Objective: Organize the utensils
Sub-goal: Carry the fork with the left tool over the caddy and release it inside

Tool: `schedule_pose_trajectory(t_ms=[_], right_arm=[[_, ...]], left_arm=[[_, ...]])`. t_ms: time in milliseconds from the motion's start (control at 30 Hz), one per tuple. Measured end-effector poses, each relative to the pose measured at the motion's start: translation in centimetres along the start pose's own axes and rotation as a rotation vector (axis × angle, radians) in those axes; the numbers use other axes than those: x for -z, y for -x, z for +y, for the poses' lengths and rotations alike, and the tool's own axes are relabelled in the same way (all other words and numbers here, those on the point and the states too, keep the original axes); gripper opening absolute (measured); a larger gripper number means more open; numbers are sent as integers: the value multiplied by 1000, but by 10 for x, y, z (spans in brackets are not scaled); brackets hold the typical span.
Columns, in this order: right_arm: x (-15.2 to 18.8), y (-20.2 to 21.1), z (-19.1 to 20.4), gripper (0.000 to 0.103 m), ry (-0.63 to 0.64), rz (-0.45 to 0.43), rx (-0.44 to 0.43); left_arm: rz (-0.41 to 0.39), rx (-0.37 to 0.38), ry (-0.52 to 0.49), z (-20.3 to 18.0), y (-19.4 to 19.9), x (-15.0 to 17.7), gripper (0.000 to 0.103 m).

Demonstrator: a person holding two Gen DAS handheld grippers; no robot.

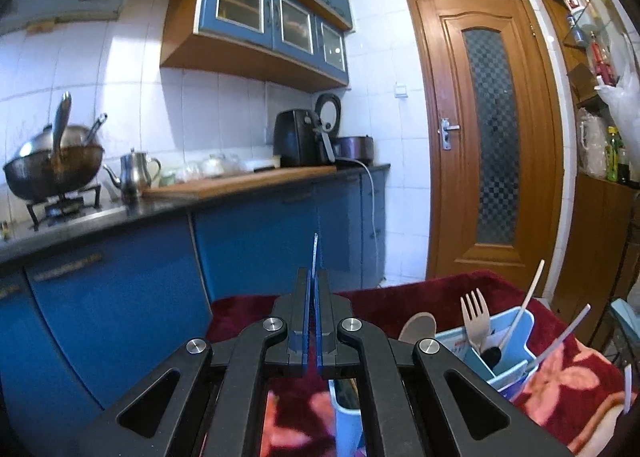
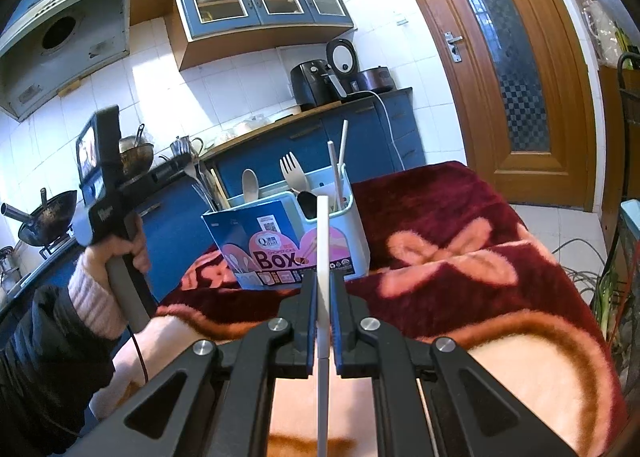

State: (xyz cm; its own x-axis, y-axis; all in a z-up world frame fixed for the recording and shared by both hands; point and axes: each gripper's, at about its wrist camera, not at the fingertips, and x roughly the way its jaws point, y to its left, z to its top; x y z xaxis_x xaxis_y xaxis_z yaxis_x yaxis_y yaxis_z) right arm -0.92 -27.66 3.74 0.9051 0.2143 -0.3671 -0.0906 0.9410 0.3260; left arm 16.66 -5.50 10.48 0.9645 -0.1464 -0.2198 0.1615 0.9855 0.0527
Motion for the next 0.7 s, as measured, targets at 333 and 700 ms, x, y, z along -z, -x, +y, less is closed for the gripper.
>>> schedule_pose_trajectory(t_ms=[333,700], right_arm=[[-9,-6,6,8,34,-10,5],[-37,-16,17,8,84,-67,2]], left_arm=[[73,89,56,4,0,16,12],[85,129,92,9,28,27,34]])
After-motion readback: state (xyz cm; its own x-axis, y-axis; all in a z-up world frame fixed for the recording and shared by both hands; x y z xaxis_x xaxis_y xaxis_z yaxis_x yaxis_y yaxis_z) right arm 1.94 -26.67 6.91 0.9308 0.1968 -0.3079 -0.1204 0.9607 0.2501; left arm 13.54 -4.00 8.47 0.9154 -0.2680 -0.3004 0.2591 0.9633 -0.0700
